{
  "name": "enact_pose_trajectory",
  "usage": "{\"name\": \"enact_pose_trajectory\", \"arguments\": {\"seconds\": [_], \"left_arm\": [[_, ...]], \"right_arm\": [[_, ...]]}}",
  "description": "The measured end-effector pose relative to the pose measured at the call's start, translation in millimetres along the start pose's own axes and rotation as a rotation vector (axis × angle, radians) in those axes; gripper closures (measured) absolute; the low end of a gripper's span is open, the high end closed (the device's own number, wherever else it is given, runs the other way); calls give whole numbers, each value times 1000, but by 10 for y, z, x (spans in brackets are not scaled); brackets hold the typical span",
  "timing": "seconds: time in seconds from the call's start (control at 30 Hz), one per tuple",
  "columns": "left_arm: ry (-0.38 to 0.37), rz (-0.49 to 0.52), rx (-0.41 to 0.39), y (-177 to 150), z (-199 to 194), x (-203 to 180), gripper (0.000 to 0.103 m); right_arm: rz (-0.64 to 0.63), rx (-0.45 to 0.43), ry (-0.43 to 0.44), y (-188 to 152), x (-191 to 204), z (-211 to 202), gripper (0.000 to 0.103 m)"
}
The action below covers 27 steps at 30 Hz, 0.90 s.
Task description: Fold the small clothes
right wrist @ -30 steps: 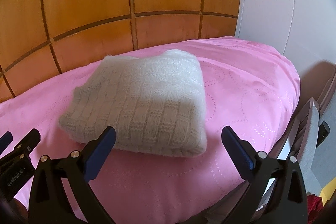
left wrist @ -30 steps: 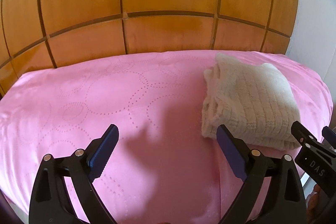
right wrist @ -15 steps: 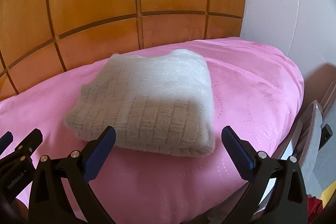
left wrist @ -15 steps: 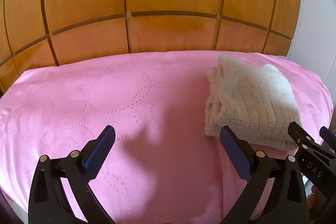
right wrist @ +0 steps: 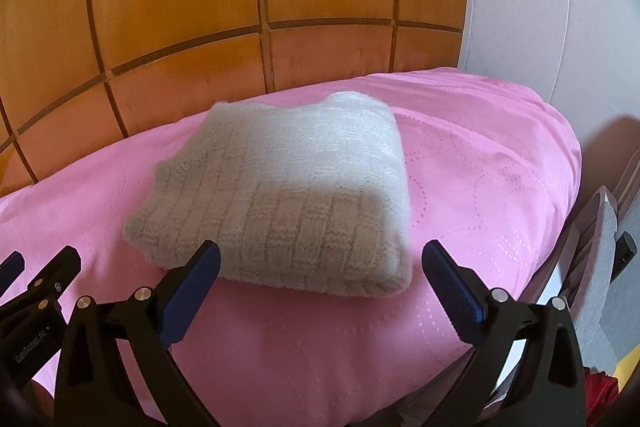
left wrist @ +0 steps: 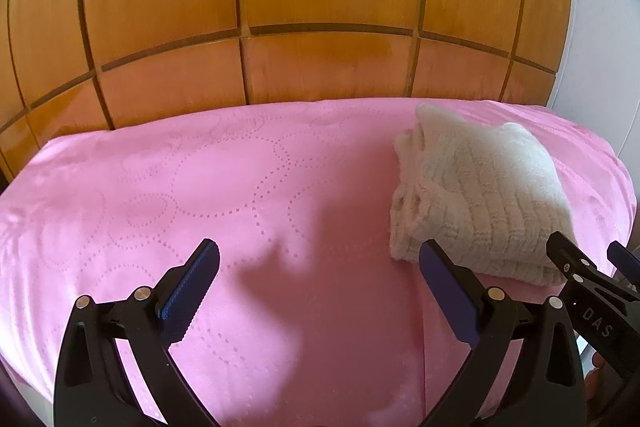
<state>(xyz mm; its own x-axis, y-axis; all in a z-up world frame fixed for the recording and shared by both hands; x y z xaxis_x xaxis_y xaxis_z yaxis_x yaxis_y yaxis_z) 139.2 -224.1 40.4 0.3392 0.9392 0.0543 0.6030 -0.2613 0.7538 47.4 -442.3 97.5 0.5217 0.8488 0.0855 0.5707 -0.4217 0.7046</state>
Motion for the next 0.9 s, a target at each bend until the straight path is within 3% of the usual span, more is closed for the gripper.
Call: {"name": "enact_pose_trajectory", "arguments": {"seconds": [0.9], "left_arm": [[6, -3, -18, 7, -52, 21, 4]], "right_arm": [[-16, -21, 2, -37, 94, -102, 2]]}}
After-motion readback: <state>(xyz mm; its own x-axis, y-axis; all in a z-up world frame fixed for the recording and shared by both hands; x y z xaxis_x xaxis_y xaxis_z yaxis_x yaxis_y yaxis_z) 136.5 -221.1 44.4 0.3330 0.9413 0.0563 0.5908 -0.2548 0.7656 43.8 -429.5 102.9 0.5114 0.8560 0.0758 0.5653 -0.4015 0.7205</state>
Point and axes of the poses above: each gripper's, at about its wrist camera, not at the fingertips, and z roughly the way its jaws point, x to its left, y to its top, the point moved 7 cm from there along z, roughly the way its jaws point, and after that the axes turned 6 degrees about y, right-handed, at the moved point
